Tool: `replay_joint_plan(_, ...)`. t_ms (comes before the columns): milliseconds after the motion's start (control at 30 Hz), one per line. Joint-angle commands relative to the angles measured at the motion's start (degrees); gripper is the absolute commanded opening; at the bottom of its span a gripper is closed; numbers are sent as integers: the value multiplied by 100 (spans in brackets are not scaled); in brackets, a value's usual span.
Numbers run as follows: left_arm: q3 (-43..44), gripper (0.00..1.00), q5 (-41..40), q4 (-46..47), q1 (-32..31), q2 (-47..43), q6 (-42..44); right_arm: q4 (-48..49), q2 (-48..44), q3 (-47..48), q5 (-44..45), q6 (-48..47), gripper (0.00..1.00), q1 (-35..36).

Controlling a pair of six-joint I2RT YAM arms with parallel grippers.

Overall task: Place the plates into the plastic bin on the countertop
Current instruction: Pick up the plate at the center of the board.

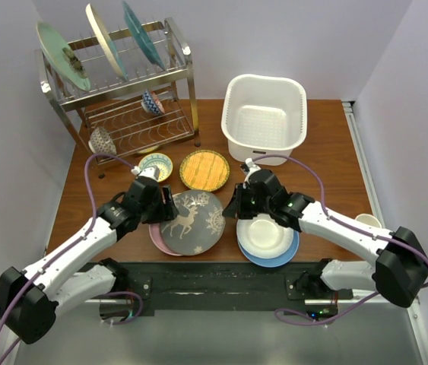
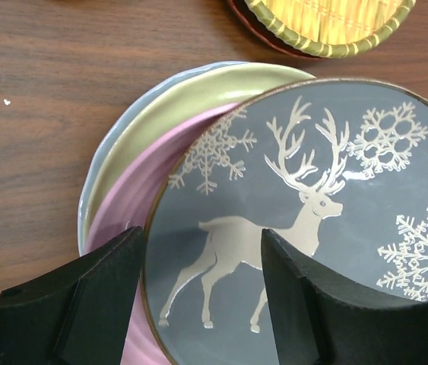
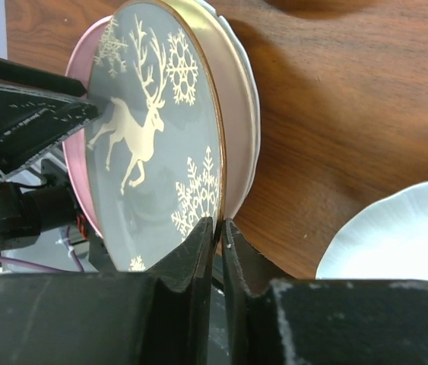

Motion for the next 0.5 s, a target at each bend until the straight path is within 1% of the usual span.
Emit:
replay_joint_plan(0, -291, 67, 185, 232, -3, 70, 83, 278, 275, -39, -229, 97, 18, -5)
replay_joint_plan(67, -362, 66, 203, 277, -3, 70, 65, 523, 416, -144, -291, 202, 19, -5)
replay_joint_plan(100, -379, 66, 212, 303, -3, 87, 74, 620, 460, -180, -378, 237, 24, 3)
replay_joint_plan(200, -389, 66, 238, 303, -3, 114, 91, 910, 635, -276, -510, 369, 29, -5)
replay_joint_plan(467, -371, 66, 221, 303, -3, 114, 118, 1069, 706, -259, -608, 431, 29, -5)
